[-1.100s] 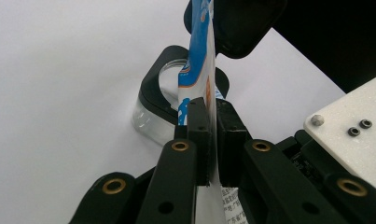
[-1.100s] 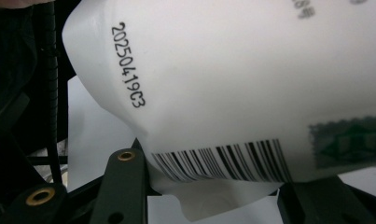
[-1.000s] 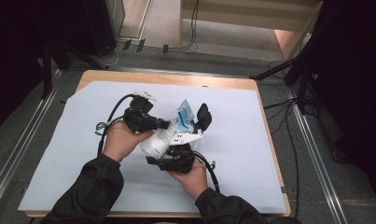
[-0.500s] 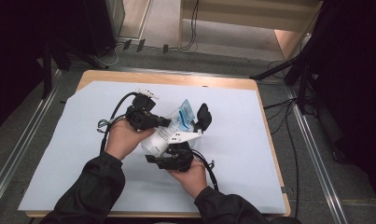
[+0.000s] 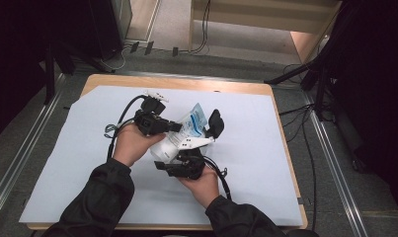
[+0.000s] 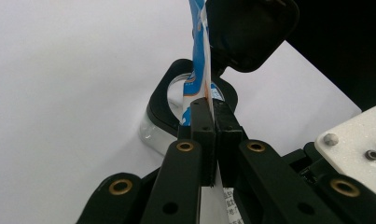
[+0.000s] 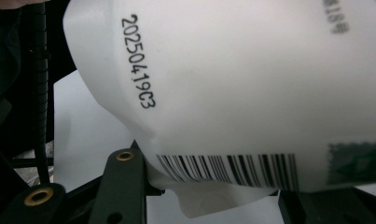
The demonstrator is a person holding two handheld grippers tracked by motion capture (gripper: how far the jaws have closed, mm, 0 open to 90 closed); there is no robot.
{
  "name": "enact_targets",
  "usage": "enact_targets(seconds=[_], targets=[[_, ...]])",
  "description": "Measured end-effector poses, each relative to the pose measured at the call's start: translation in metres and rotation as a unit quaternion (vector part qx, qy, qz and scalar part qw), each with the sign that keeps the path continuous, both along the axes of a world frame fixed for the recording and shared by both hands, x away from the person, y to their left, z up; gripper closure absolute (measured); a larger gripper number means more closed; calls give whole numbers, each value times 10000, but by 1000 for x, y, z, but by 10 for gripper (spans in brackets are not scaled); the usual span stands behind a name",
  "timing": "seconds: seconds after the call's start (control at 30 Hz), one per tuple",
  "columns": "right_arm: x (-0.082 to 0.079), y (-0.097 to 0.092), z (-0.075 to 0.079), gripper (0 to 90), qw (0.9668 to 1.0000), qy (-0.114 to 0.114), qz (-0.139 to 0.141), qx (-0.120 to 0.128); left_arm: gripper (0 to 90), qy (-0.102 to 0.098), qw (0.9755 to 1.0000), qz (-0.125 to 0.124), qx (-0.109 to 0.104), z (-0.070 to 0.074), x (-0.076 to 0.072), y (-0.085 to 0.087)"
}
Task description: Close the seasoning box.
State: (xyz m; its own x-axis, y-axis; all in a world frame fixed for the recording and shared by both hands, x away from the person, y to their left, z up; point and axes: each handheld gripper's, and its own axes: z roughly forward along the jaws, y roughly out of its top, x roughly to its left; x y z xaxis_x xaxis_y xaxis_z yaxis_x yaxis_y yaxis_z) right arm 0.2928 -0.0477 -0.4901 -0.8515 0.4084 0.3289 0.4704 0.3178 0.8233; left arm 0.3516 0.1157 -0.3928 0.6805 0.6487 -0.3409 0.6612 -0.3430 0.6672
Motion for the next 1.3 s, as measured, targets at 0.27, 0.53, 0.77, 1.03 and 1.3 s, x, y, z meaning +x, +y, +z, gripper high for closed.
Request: enact_targets(seconds=[0.27,0.53,0.77,1.03,1.3], targets=[[1,-1,-1,594,9999,85,-27,108,881,20,10000,-15,-4,-1,-3,2],[1,-1,-1,599,9999,95,19,133,888,-3,10000,33,-35,-3,-5,4],[2,-3,-1,604,9995,191,48,252,848,15,10000,-30,-88,-4,-4,4],[2,-4,-1,605,9990,266,58,350,825,7,10000,-31,-86,-2,-6,4],[4,-7,-1,605,9987,301,72,396,898,-135,9999,-18,16,-3,-7,1]])
